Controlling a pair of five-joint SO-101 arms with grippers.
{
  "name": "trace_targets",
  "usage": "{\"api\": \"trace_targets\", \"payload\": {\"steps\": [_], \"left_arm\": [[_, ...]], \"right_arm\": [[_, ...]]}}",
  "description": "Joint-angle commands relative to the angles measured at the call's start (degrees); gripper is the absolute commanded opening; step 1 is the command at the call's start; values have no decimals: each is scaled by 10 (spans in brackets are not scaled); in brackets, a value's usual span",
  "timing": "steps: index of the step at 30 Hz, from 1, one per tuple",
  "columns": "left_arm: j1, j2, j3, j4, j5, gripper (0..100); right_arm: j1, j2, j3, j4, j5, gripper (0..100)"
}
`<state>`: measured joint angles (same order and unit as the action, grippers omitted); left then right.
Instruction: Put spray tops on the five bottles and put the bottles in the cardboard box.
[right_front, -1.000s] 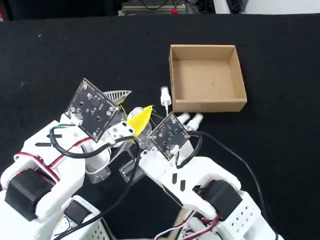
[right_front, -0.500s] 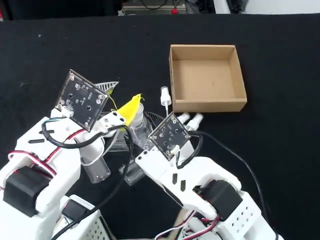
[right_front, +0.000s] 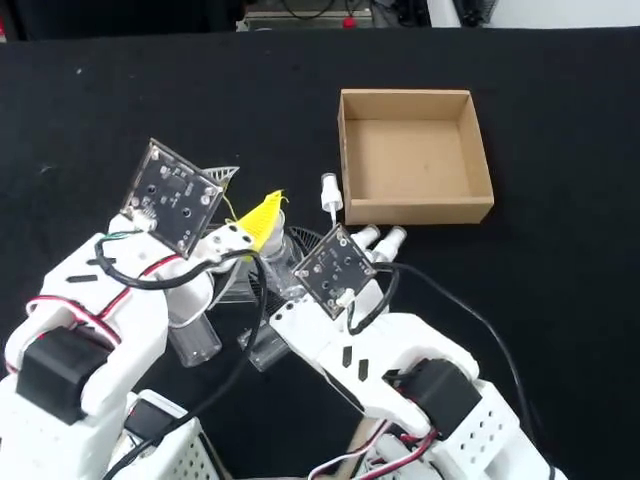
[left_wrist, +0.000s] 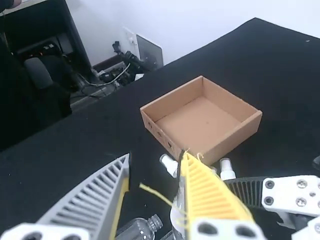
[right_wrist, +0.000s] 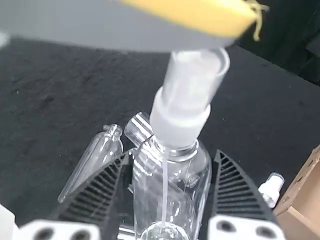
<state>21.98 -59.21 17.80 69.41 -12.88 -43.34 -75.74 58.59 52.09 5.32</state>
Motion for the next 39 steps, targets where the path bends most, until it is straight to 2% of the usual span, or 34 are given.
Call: {"api": "trace_targets", "payload": {"steps": [1,7,11,14,17,21,25,27,29,32,39], "left_arm": [[-7,-15,-19,-6,-5,167],[-16,-51,-36,-9,-5,167],[-87,-78,-36,-11,-5,167],[-167,-106,-26,-11,-2,163],[-253,-145,39,16,0,163],[-273,-212,215,-31,0,165],[-273,-302,419,-151,0,165],[-274,-351,511,-214,0,165],[-273,-399,585,-255,0,165],[-272,-459,653,-273,25,166],[-273,-437,692,-278,89,166]], "right_arm": [[0,0,-8,-13,-3,191],[0,0,-11,-12,-3,191],[1,-8,-12,-11,-3,191],[16,-38,-25,24,-3,191],[91,-65,-65,68,-3,191],[249,-70,-104,72,-4,191],[388,-20,-108,-1,-79,191],[425,31,-108,-48,-124,191],[443,92,-109,-110,-144,191],[448,196,-109,-226,-152,191],[447,441,-124,-491,-149,191]]}}
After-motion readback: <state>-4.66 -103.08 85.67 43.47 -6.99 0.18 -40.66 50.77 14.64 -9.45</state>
